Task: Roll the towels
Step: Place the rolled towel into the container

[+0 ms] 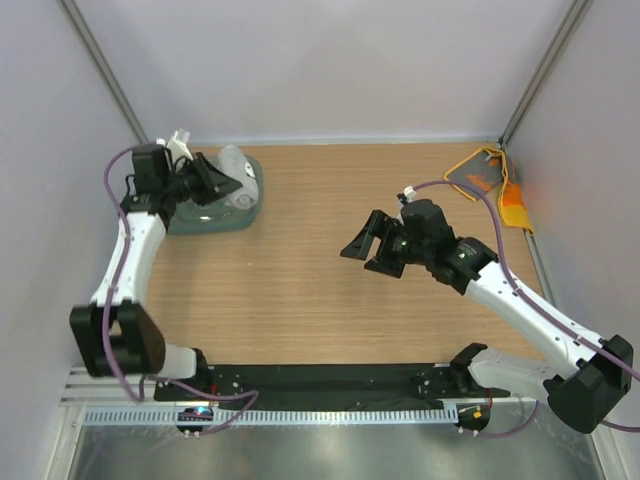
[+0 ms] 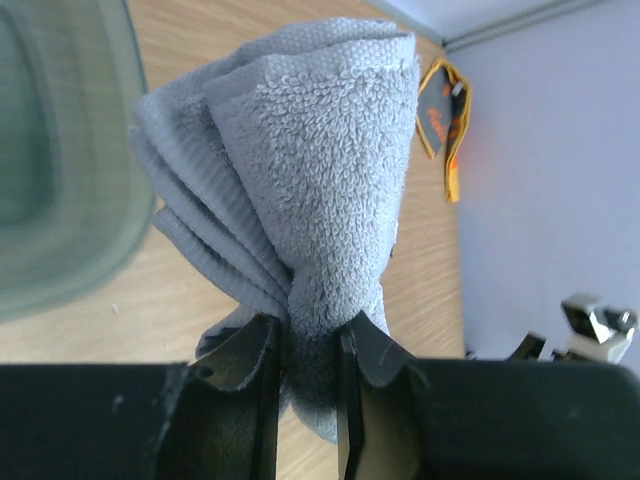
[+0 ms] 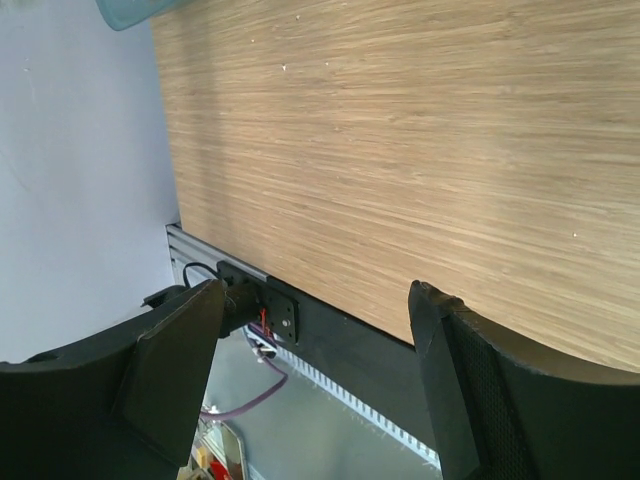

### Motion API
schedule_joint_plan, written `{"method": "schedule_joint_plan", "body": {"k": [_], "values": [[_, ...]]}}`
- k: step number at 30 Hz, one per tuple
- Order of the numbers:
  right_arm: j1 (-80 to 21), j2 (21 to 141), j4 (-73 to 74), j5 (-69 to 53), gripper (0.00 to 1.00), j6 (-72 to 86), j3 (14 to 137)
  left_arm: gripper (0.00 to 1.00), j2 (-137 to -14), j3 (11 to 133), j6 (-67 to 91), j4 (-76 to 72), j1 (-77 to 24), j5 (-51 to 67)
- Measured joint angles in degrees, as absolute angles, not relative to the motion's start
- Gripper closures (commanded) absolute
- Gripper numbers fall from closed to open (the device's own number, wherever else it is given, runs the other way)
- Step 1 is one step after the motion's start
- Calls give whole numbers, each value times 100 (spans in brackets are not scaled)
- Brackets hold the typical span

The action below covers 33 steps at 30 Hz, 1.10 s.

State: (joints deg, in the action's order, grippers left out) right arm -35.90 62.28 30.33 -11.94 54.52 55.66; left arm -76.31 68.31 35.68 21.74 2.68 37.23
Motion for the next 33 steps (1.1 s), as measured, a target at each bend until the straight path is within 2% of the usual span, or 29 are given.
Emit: {"method": "schedule_joint_plan", "body": {"k": [5, 12, 19, 29, 33], "values": [[-3492, 6331, 3039, -1334, 18, 5343, 5548, 100, -9588, 7817, 3728, 1780, 1031, 4543], [-3354, 6569, 2926, -1623, 18, 5135, 5498, 100, -11596, 9367, 3210, 2335, 1111, 4947], [-3201, 6877, 2762, -1984, 18, 4963, 5334, 100, -12519, 9572, 2757, 2871, 1094, 5009], [-3035, 7181, 2722, -2329, 18, 4703, 5334, 100, -13166, 9988, 2349, 3382, 939, 4901], [-3024, 7227, 2716, -2375, 18, 4678, 5334, 97, -13415, 10145, 2329, 3468, 867, 4993]]}}
